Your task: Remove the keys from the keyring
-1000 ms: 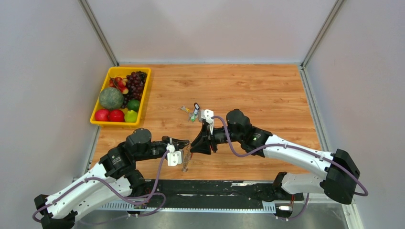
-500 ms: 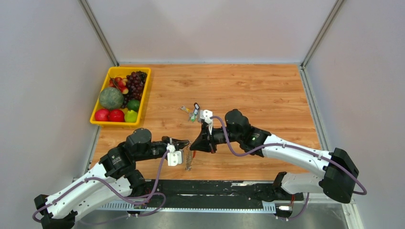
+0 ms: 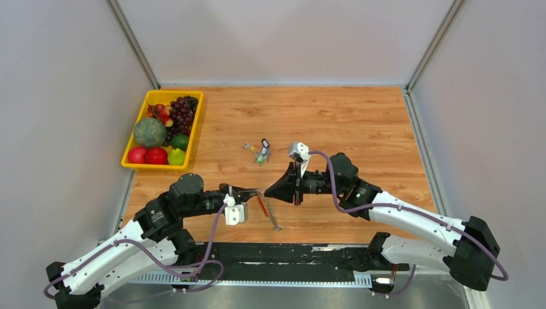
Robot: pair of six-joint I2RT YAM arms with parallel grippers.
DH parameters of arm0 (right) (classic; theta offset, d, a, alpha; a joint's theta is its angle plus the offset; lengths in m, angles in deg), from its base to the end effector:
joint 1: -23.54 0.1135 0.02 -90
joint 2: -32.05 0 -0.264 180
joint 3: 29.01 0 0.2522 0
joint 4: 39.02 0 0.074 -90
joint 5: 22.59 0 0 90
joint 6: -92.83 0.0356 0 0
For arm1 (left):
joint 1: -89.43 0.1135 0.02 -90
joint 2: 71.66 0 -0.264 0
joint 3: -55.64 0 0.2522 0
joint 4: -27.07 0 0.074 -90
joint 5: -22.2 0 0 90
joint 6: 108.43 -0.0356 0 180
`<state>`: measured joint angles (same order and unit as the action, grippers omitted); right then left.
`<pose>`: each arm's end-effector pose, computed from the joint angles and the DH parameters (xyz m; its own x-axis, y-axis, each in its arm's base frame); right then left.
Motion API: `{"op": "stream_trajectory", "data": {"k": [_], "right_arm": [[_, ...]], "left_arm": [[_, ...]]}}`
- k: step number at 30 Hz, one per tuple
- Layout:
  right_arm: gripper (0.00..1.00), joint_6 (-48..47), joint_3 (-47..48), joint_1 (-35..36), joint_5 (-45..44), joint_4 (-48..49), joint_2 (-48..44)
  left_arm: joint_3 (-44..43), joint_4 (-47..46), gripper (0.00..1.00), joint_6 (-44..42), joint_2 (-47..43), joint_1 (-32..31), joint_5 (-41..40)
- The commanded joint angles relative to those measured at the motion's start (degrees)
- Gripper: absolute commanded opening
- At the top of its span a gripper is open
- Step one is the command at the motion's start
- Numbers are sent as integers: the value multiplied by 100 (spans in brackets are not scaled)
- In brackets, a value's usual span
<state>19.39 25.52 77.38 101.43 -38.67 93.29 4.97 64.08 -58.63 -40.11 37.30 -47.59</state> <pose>0.1293 0.2106 0.3040 -0.3469 -0.0743 -0.9350 -0.9373 0.0639 0.3427 0.0735 -0.1145 0.3012 0.4644 0.3895 -0.7954 0.8417 0.0853 0.5332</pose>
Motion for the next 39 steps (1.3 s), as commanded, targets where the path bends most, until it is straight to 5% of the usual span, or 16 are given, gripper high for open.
{"op": "stream_trajectory", "data": {"k": [1,4,7,10,17,25,39], "right_arm": [[0,1199,-400,-220,-228,1362,-360],[1,1617,-680,-292,-447,1788,-476],[32,1562,-690,-291,-445,1666,-449],[43,1189,-571,-290,-443,1284,-504],[45,-196,48,-290,77,133,-346],[46,-1347,261,-22,334,-123,-59],[43,-2166,366,397,-98,-242,223]], "left_arm": [[-68,-136,0,-49,-41,-6,54],[-65,-136,0,-49,-35,0,57],[-67,-139,0,-47,-40,-6,46],[-65,-133,0,-42,-44,-1,57],[-70,-137,0,-42,-43,-7,67],[-68,-133,0,-49,-50,-7,68],[-68,-132,0,-58,-60,-4,101]]}}
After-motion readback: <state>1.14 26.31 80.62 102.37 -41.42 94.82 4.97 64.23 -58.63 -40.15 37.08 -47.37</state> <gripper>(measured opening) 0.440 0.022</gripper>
